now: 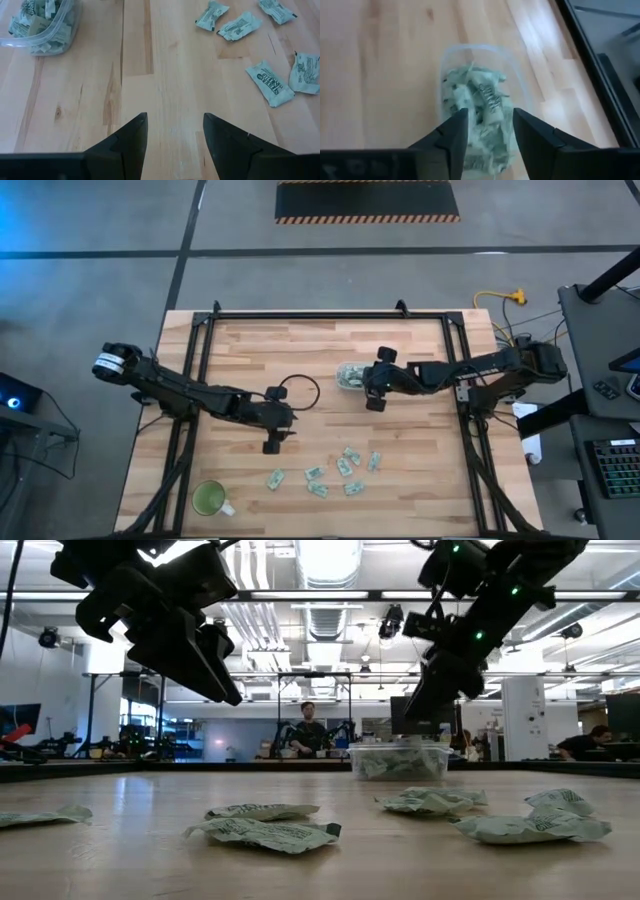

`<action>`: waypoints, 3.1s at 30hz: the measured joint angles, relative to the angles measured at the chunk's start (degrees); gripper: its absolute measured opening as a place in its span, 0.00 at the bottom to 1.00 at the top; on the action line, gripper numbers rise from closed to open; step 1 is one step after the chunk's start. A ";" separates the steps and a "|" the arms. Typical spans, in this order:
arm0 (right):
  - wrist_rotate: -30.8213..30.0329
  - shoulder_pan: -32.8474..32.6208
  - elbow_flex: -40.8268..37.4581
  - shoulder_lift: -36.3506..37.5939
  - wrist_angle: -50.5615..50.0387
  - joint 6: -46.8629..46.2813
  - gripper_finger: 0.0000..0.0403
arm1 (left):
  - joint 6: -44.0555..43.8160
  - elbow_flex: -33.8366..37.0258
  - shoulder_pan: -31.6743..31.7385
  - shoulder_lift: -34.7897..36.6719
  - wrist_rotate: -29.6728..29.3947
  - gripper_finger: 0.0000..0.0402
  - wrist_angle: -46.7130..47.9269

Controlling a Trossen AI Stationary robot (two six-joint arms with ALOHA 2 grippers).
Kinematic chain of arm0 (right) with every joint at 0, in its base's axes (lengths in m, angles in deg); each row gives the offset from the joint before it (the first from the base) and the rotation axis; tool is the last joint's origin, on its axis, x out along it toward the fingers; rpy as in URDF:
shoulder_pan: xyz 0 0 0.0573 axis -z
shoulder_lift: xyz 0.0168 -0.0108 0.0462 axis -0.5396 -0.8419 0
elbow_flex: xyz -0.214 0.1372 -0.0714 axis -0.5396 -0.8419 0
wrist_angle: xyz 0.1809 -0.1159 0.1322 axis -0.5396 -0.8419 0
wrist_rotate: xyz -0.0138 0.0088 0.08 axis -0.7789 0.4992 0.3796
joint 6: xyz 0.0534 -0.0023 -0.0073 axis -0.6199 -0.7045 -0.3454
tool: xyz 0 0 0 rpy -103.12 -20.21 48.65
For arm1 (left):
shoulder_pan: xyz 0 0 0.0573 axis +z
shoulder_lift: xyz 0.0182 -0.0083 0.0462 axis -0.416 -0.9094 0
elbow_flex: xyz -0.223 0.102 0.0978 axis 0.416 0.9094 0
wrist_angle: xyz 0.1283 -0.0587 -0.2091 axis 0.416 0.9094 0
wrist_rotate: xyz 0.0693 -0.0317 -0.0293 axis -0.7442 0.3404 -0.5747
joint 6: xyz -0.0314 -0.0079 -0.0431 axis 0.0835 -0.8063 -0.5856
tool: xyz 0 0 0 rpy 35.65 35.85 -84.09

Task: Pick and place Stevia / Truvia into bins
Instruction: Put the stevia packet into the transparent bin

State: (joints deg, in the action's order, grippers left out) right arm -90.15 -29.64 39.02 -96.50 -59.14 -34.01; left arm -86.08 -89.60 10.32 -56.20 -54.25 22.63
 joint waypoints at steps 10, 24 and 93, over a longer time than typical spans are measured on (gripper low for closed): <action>24.52 -7.05 -0.92 6.49 -3.49 -3.69 0.37 | 0.00 0.05 0.00 0.00 -0.01 0.44 -0.09; 28.11 -23.32 -1.22 -2.69 -1.65 -16.58 0.31 | 0.02 0.76 0.00 -0.02 -0.31 0.44 -1.98; -24.94 -4.65 0.70 -4.66 -2.34 -10.53 0.03 | 0.48 0.96 0.00 -0.04 -0.38 0.44 -4.43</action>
State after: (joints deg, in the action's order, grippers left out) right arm -115.09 -34.29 39.72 -101.16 -61.47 -44.54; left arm -85.60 -88.63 10.32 -56.24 -54.63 18.20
